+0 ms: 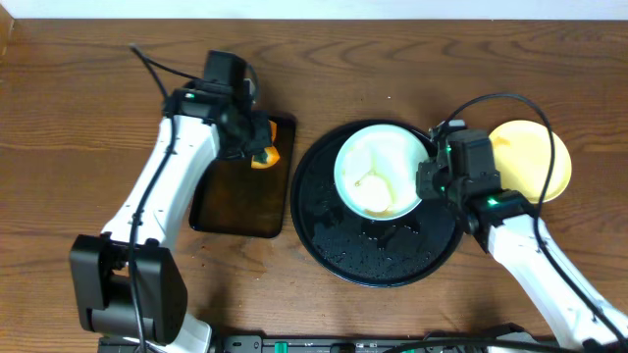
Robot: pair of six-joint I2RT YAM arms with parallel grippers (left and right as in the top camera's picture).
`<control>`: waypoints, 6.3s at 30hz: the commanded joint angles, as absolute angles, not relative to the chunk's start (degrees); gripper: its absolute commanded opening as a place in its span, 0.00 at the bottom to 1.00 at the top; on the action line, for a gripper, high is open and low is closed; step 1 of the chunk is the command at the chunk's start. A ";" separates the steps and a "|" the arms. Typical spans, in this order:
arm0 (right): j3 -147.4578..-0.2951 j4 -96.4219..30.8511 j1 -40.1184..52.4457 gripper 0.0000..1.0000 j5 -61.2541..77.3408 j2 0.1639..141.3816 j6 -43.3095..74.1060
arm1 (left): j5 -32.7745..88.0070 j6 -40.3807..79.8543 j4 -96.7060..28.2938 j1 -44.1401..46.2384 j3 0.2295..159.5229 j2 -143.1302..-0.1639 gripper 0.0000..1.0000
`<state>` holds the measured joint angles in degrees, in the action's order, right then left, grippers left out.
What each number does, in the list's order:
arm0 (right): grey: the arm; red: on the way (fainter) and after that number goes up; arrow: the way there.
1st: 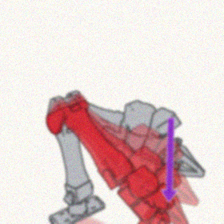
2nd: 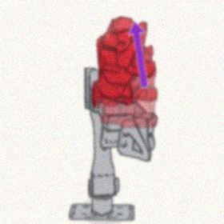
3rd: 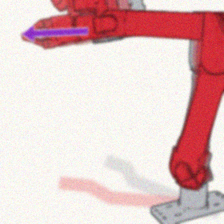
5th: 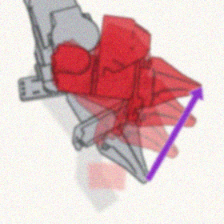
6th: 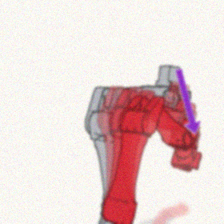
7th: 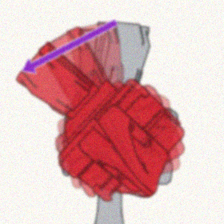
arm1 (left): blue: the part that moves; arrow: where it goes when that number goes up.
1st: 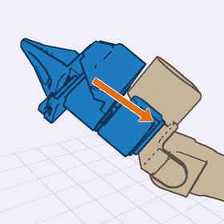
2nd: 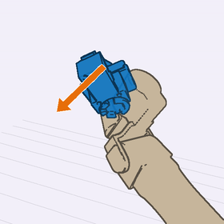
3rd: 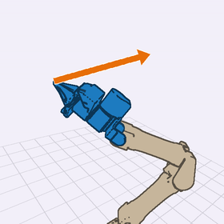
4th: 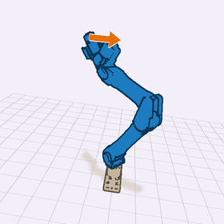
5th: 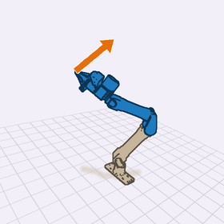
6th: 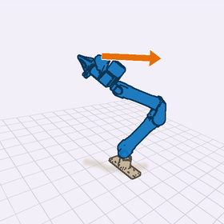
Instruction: Clean dirty plates on tray and stack at the side
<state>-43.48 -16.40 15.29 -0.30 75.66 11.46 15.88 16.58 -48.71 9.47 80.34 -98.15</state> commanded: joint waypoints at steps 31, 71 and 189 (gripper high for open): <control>-45.01 9.28 39.05 0.01 -54.68 67.72 -45.98 | 61.47 1.58 -39.53 -14.79 64.73 -100.01 0.07; -44.99 -21.56 -14.61 0.01 -27.94 71.33 32.64 | 13.85 3.66 -30.28 3.95 63.13 -100.12 0.08; -36.34 -52.93 1.96 0.99 3.14 26.55 3.99 | 9.80 9.28 -49.67 3.95 44.84 -29.43 0.77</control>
<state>-36.93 -52.90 1.43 5.28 29.50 4.93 10.33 9.19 -49.65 4.14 45.34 -29.52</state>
